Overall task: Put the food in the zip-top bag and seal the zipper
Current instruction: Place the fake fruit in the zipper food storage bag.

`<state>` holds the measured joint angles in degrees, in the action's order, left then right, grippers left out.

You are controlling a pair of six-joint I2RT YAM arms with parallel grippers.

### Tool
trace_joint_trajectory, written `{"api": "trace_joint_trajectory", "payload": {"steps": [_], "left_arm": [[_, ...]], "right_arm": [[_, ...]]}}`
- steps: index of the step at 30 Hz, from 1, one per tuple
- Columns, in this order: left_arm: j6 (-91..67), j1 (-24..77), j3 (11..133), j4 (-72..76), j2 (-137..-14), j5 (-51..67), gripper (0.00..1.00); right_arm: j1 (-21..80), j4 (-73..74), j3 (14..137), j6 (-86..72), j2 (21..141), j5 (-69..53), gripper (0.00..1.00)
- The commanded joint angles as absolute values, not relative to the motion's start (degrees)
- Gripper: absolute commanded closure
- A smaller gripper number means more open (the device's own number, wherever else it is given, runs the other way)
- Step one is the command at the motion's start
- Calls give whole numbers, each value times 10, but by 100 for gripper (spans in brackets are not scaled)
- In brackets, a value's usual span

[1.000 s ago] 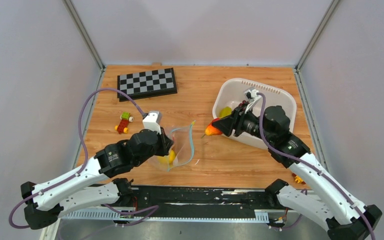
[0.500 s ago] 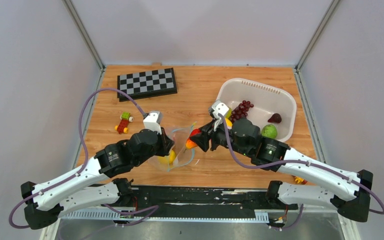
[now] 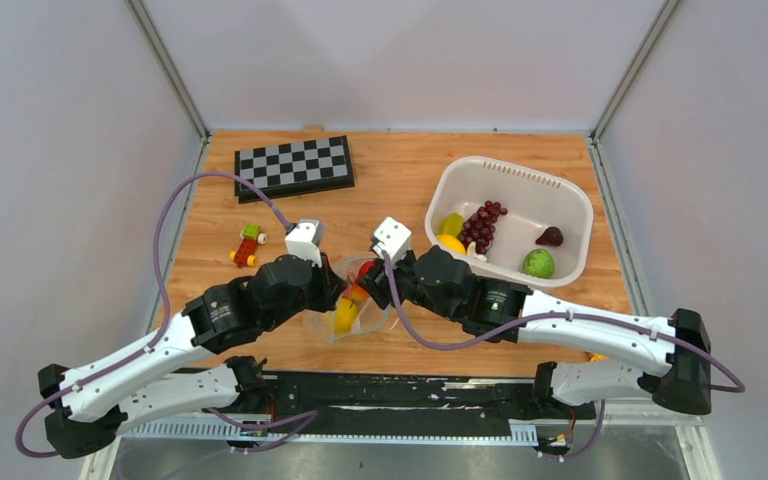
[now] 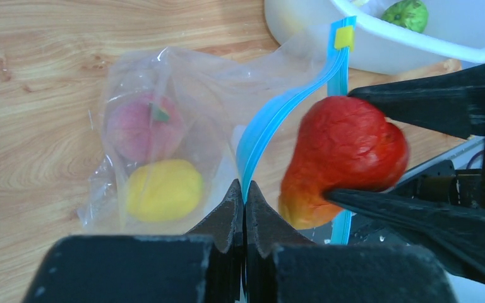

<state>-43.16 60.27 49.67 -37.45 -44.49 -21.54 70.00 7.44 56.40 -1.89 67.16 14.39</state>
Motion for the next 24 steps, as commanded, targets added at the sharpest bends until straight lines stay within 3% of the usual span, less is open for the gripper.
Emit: {"api": "trace_joint_trajectory", "payload": {"steps": [1, 6, 8, 11, 16, 24], "left_arm": [[-434, 602, 500, -351, -432, -203, 100], [-434, 603, 503, -349, -423, -204, 100], [-435, 603, 501, -352, -420, -210, 100], [-438, 602, 496, -353, -417, -216, 100], [-441, 602, 488, -351, -415, -218, 100], [-444, 602, 481, -345, -416, -222, 100]], "right_arm": [[715, 52, 612, 21, 706, 181, 65], [722, 63, 619, 26, 710, 188, 29], [721, 45, 606, 28, 695, 170, 22], [721, 8, 583, 23, 670, 132, 17], [722, -16, 564, 8, 629, 144, 16], [696, 38, 506, -58, 545, 390, 14]]}}
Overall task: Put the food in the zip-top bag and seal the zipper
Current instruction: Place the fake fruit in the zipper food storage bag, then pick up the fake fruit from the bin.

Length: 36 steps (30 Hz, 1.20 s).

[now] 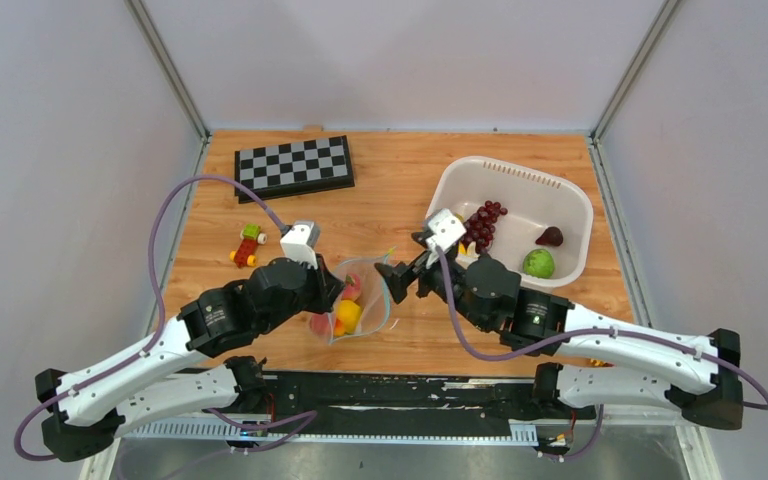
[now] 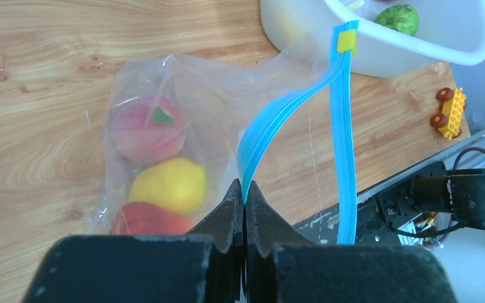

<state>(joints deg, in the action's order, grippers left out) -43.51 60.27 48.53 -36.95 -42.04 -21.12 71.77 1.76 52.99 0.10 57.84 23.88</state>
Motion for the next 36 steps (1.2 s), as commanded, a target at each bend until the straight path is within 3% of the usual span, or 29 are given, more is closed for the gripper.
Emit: {"api": "trace_joint_trajectory", "payload": {"steps": [1, 5, 8, 12, 16, 27, 36], "left_arm": [[-443, 603, 480, -343, -415, -221, 100], [-443, 603, 482, -341, -418, -223, 100], [-442, 602, 483, -342, -419, -223, 100], [-441, 603, 483, -344, -418, -236, 100], [-437, 602, 491, -352, -420, -240, 100], [-437, 603, 488, -358, -410, -245, 100], [-425, 602, 510, -372, -425, -254, 100]], "right_arm": [[675, 65, 505, -89, 536, 403, 14], [536, 174, 498, -221, 509, 352, 14], [415, 194, 487, -232, 509, 274, 13], [250, 195, 492, -223, 560, 165, 10], [152, 180, 526, -207, 656, 105, 8], [95, 151, 654, -195, 912, 48, 1], [95, 191, 712, -194, 1017, 54, 7]]}}
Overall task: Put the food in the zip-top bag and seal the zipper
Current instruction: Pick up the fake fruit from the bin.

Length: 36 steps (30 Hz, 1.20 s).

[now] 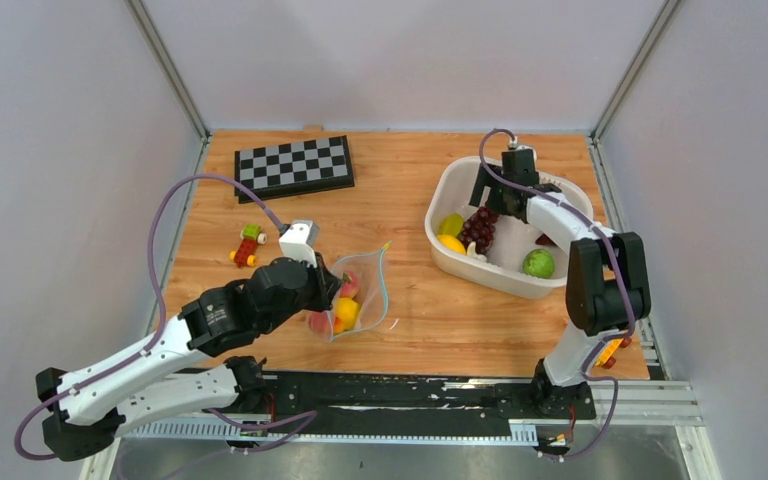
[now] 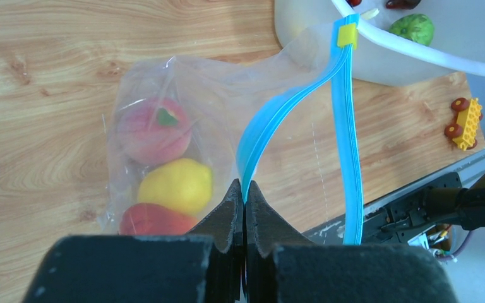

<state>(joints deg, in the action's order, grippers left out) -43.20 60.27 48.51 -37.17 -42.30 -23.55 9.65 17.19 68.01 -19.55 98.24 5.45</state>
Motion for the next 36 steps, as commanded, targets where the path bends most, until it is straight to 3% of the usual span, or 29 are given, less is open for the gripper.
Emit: {"api": "trace_joint_trajectory", "payload": {"steps": [1, 7, 13, 18, 23, 36], "left_arm": [[-425, 603, 509, -372, -426, -254, 100], [-426, 602, 507, -362, -434, -243, 100], [-424, 602, 506, -360, -437, -246, 100], [-424, 603, 509, -363, -440, -244, 100], [-426, 602, 502, -361, -436, -242, 100], [-431, 602, 491, -364, -418, -244, 100]], "right_arm": [[95, 189, 710, -194, 1025, 52, 8], [95, 190, 700, -197, 1072, 86, 14], [96, 149, 665, -210, 1077, 86, 37], [96, 122, 638, -205, 1032, 69, 70], [96, 111, 619, -192, 940, 46, 91], [96, 119, 589, -184, 821, -16, 100]]}}
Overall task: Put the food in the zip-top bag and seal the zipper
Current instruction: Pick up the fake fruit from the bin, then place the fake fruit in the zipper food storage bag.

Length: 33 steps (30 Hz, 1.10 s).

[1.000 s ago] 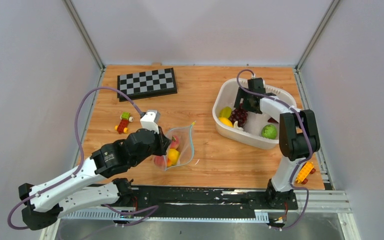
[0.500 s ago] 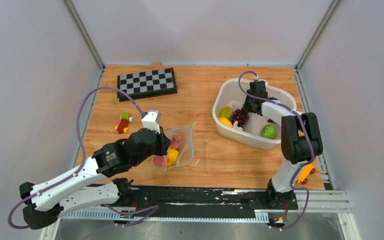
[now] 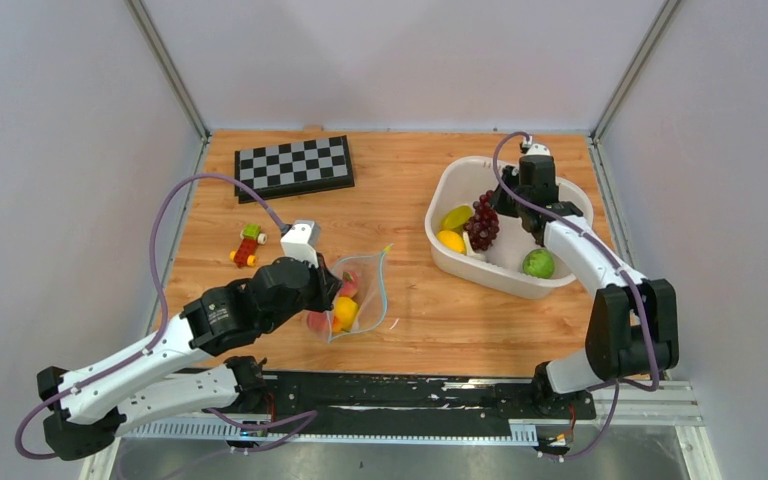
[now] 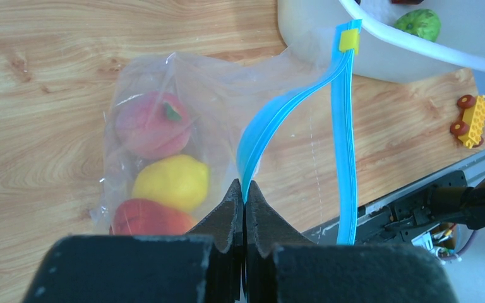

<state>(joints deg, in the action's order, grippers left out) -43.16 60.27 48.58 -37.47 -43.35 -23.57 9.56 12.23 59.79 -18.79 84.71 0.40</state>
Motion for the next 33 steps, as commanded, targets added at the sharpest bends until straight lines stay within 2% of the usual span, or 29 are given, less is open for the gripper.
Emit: {"api": "trace_joint_trajectory", "payload": {"steps": [1, 21, 33], "left_arm": [[-431, 603, 491, -365, -415, -246, 100], [-438, 602, 481, -356, -413, -237, 100], [-439, 603, 479, -337, -425, -222, 100]], "right_arm": [[96, 117, 585, -186, 812, -18, 100], [96, 98, 547, -259, 588, -120, 100], [97, 66, 560, -332, 521, -221, 100]]}}
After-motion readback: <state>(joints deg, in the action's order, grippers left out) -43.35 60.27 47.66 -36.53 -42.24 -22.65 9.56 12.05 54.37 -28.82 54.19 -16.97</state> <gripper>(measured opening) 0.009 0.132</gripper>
